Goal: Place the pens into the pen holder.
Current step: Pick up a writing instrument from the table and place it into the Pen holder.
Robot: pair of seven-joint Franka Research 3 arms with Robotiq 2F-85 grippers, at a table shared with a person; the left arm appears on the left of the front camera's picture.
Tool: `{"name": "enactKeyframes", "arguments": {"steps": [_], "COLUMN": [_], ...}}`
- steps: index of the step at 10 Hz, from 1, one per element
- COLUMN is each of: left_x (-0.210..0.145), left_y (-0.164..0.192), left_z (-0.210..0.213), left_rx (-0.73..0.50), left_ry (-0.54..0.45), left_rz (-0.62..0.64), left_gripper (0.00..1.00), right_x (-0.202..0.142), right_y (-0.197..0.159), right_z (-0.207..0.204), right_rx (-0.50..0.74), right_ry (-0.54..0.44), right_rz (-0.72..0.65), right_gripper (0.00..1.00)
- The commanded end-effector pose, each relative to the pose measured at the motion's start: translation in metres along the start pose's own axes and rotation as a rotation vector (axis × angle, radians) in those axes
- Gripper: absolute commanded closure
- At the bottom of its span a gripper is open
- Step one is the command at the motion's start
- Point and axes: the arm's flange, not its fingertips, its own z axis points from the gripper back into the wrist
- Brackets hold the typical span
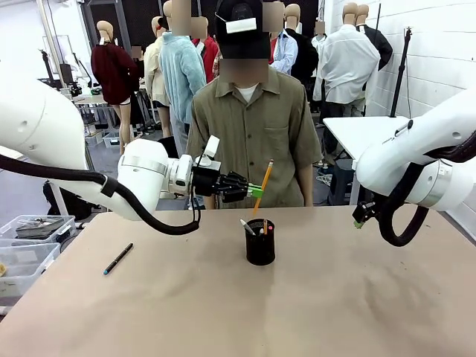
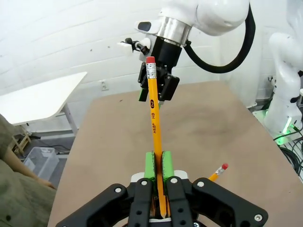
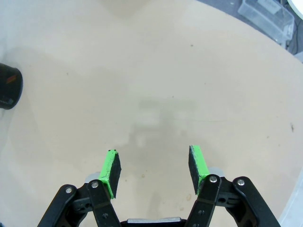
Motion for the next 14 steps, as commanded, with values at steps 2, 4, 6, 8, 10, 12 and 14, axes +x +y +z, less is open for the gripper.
{"name": "enactKeyframes", "arguments": {"steps": [2,4,6,8,10,12,14], "left_x": [-0.019,-0.030,-0.039,-0.048,-0.056,-0.061,-0.063], "left_y": [0.022,0.025,0.026,0.025,0.022,0.017,0.016], "left_z": [-0.003,-0.010,-0.015,-0.019,-0.021,-0.022,-0.020], "left_rx": [-0.068,-0.075,-0.078,-0.087,-0.100,-0.102,-0.092], "left_ry": [-0.002,0.009,0.020,0.021,0.020,0.032,0.039], "left_rz": [0.021,0.035,0.041,0.039,0.050,0.044,0.051], "left_gripper": [1.00,1.00,1.00,1.00,1.00,1.00,0.75], "right_x": [-0.003,-0.003,-0.003,-0.003,-0.003,-0.003,-0.003], "right_y": [-0.002,-0.002,-0.002,-0.002,-0.002,-0.002,-0.002], "right_z": [-0.001,-0.001,-0.001,-0.001,-0.001,-0.001,-0.001], "right_rx": [0.017,0.017,0.017,0.017,0.017,0.017,0.017], "right_ry": [-0.012,-0.012,-0.012,-0.012,-0.012,-0.012,-0.012], "right_rz": [0.003,0.003,0.003,0.003,0.003,0.003,0.003], "right_gripper": [0.27,0.27,0.27,0.27,0.27,0.27,0.27]}}
